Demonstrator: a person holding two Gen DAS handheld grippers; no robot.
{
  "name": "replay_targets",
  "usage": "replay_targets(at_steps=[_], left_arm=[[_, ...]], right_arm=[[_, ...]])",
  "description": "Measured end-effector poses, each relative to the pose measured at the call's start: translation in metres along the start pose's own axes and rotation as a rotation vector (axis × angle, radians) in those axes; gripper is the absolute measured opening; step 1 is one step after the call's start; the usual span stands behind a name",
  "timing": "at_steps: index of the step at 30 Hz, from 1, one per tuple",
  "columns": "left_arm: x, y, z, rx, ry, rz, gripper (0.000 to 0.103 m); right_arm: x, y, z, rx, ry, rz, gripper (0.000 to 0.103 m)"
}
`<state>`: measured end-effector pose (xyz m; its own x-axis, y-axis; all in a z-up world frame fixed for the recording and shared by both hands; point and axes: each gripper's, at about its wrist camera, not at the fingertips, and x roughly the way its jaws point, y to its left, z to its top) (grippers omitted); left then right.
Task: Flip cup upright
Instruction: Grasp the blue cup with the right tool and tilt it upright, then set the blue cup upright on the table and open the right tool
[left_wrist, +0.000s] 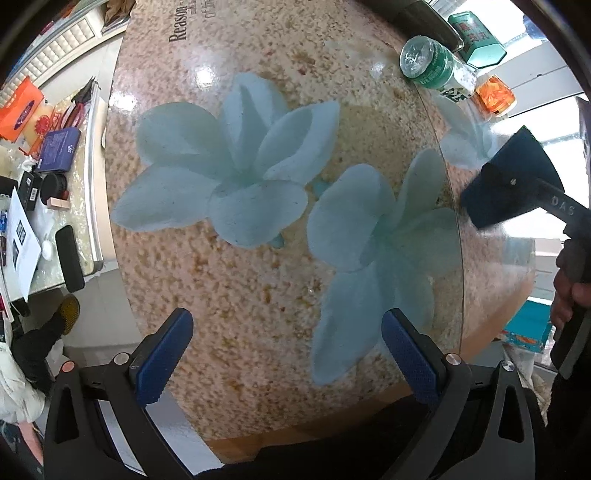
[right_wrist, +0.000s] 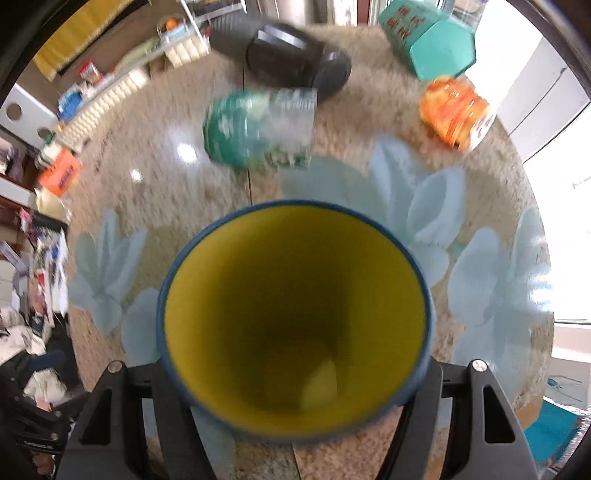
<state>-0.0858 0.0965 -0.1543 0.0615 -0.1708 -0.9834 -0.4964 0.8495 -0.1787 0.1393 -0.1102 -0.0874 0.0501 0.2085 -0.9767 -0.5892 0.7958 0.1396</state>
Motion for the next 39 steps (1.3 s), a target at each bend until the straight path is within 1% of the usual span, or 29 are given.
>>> replay_targets(at_steps=[2, 6, 10, 12, 15, 17, 18, 19, 21, 23, 25, 28, 29, 30, 31, 35, 39], left_arm=[[0.000, -0.001, 0.001, 0.013, 0.001, 0.013, 0.103], [-0.001, -0.009, -0.002, 0.042, 0.009, 0.040, 0.103], [0.003, -0.013, -0.006, 0.069, 0.021, 0.058, 0.103], [0.004, -0.015, -0.007, 0.075, 0.026, 0.060, 0.103], [0.002, -0.022, -0.009, 0.100, 0.026, 0.060, 0.103], [0.000, -0.028, -0.011, 0.122, 0.016, 0.060, 0.103], [-0.001, -0.031, -0.011, 0.132, 0.012, 0.060, 0.103], [-0.002, -0.033, -0.012, 0.140, 0.009, 0.061, 0.103], [-0.002, -0.035, -0.013, 0.146, 0.010, 0.063, 0.103], [-0.003, -0.035, -0.013, 0.142, 0.011, 0.064, 0.103], [-0.004, -0.033, -0.012, 0.132, 0.009, 0.064, 0.103], [-0.006, -0.031, -0.011, 0.120, -0.002, 0.057, 0.103], [-0.007, -0.032, -0.011, 0.118, -0.007, 0.054, 0.103], [-0.009, -0.033, -0.009, 0.114, -0.014, 0.049, 0.103], [-0.011, -0.034, -0.008, 0.112, -0.019, 0.044, 0.103], [-0.020, -0.042, -0.001, 0.112, -0.054, 0.025, 0.103], [-0.025, -0.057, 0.005, 0.110, -0.073, 0.015, 0.103]], right_arm=[[-0.004, -0.004, 0.000, 0.003, -0.035, 0.005, 0.067], [-0.005, -0.014, -0.014, 0.008, -0.081, -0.001, 0.067], [-0.001, -0.012, -0.031, 0.003, -0.101, 0.006, 0.067], [0.000, -0.003, -0.037, -0.023, -0.108, -0.007, 0.067], [0.005, 0.011, -0.044, -0.054, -0.097, -0.041, 0.067], [0.004, 0.010, -0.049, -0.059, -0.101, -0.046, 0.067], [0.005, 0.009, -0.049, -0.051, -0.100, -0.034, 0.069], [0.005, 0.008, -0.048, -0.041, -0.098, -0.021, 0.076], [0.002, 0.005, -0.048, -0.030, -0.107, -0.014, 0.082], [-0.002, 0.002, -0.048, -0.025, -0.115, -0.008, 0.083], [-0.001, 0.009, -0.051, -0.016, -0.131, -0.011, 0.083], [-0.011, 0.001, -0.053, 0.002, -0.148, 0.023, 0.083], [-0.015, 0.000, -0.053, 0.004, -0.154, 0.038, 0.084], [-0.018, -0.001, -0.054, 0.004, -0.160, 0.042, 0.088], [-0.022, -0.001, -0.054, 0.007, -0.167, 0.050, 0.091], [-0.035, -0.003, -0.053, 0.018, -0.191, 0.105, 0.091], [-0.045, -0.006, -0.053, 0.010, -0.201, 0.105, 0.092]])
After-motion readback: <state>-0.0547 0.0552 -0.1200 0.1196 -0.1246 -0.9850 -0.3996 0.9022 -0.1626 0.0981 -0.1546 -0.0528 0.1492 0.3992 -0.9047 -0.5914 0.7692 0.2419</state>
